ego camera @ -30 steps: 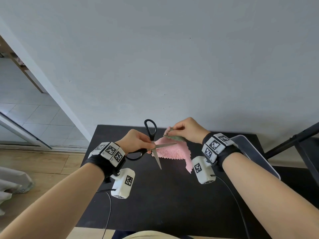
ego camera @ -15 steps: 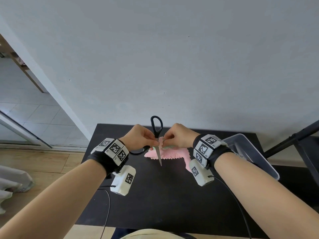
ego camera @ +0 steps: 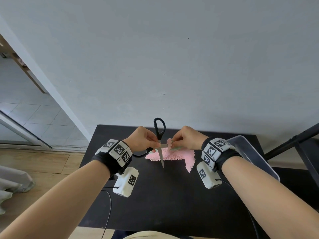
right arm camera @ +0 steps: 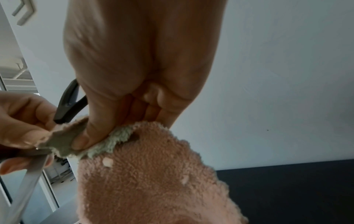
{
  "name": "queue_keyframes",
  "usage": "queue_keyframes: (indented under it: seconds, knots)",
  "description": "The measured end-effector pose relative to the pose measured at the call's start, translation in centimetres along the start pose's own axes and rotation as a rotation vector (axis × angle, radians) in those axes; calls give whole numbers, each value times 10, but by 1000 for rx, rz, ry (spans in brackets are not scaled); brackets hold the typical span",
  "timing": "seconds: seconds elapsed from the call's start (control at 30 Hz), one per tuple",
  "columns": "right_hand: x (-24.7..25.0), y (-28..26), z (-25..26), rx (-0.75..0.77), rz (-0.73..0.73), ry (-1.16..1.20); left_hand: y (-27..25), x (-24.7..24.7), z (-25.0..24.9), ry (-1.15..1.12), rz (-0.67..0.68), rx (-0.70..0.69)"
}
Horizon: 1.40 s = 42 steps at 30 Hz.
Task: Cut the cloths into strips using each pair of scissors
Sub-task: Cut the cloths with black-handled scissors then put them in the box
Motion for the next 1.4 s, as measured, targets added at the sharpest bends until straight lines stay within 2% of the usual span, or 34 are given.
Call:
queue_keyframes:
  seconds: [0.17, 0.3, 0.4, 0.53, 0.63, 0.73, 1.07, 1.27, 1.33, 1.4]
  knots:
    - [7, -7, -15, -22, 5, -46, 0, 6, 7, 31, 2, 28]
    - [24, -16, -35, -50, -86, -38, 0, 28, 24, 41, -74, 81]
    - [27, -7, -20, 43, -159, 67, -1, 29, 25, 51, -54, 81]
    - [11, 15, 14, 113, -73, 83, 1, 18, 11, 66, -10, 20]
    - [-7, 25, 24, 82, 11, 86, 4, 15, -1, 71, -33, -27]
    - [-14, 30, 24, 69, -5, 76, 5, 15, -3, 55, -54, -58]
    - [-12, 27, 13, 11, 37, 45, 2, 17, 10, 24, -7, -17]
    - [-5, 17, -2, -32, 18, -29, -2, 18, 23, 39, -21, 21]
    - [8, 5, -23, -82, -35, -85, -5, 28, 38, 41, -70, 65]
    - [21, -8, -40, -107, -135, -12, -8, 42, 52, -28, -139, 115]
Point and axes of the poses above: each hand's wrist, its own y-axis towards the middle knuckle, its own x-axis out of the back of the hand, z = x × y, the point moved 3 cm from there along y, towards the middle knuckle, and after that the axes turned 12 degrees about x, right-handed, at the moved point
